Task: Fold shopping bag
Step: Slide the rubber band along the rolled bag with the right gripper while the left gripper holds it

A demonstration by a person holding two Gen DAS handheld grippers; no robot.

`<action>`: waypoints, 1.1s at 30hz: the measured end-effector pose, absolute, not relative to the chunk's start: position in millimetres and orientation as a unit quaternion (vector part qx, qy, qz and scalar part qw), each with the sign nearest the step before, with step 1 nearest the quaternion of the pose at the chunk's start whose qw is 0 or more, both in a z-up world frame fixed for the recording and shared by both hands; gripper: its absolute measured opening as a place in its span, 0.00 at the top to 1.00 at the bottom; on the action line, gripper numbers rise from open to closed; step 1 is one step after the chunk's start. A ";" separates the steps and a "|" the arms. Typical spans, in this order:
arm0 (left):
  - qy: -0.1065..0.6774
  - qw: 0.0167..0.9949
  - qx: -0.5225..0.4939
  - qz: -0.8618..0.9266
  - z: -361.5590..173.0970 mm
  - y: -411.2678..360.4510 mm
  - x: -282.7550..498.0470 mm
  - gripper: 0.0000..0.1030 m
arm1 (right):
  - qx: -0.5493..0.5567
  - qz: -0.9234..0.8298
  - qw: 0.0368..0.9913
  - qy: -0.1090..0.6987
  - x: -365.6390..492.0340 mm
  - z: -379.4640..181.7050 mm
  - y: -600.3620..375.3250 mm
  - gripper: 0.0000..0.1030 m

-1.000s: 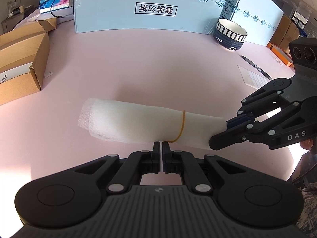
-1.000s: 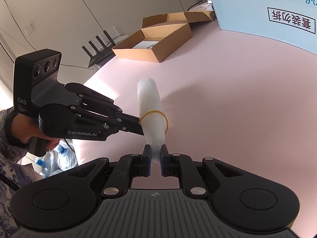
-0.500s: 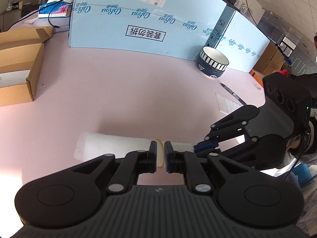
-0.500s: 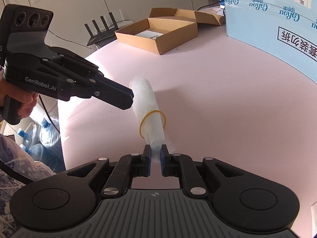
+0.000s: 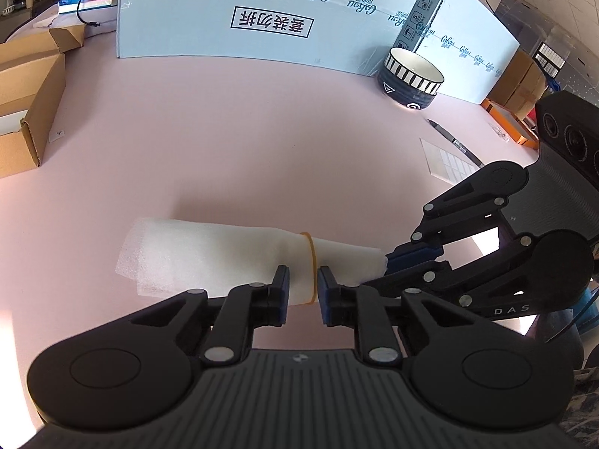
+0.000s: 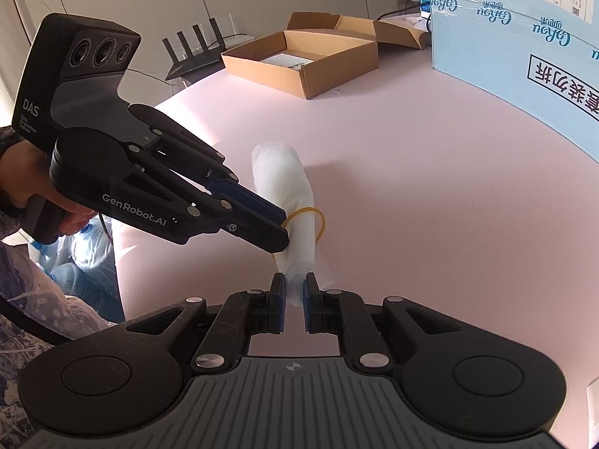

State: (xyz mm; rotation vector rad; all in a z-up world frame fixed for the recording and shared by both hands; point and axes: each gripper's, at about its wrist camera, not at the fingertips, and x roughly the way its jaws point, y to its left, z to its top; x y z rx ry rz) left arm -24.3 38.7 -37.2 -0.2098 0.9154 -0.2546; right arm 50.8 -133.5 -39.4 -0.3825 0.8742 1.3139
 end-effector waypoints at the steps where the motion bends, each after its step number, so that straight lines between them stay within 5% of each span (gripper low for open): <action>1: 0.442 0.883 -0.097 -0.121 -38.1 38.9 -23.8 0.89 | -0.171 0.586 0.689 0.391 51.4 -39.4 -133.8 0.92; 4: 0.457 0.877 -0.079 -0.122 -43.2 38.4 -20.2 0.90 | -0.170 0.582 0.691 0.394 53.4 -39.9 -134.9 0.90; 7: 0.466 0.873 -0.074 -0.121 -49.8 38.3 -17.5 0.90 | -0.162 0.573 0.698 0.397 55.8 -39.1 -137.5 0.77; 33: 0.462 0.873 -0.093 -0.123 -54.1 43.9 -17.4 0.89 | -0.185 0.580 0.679 0.410 63.0 -51.1 -92.6 0.78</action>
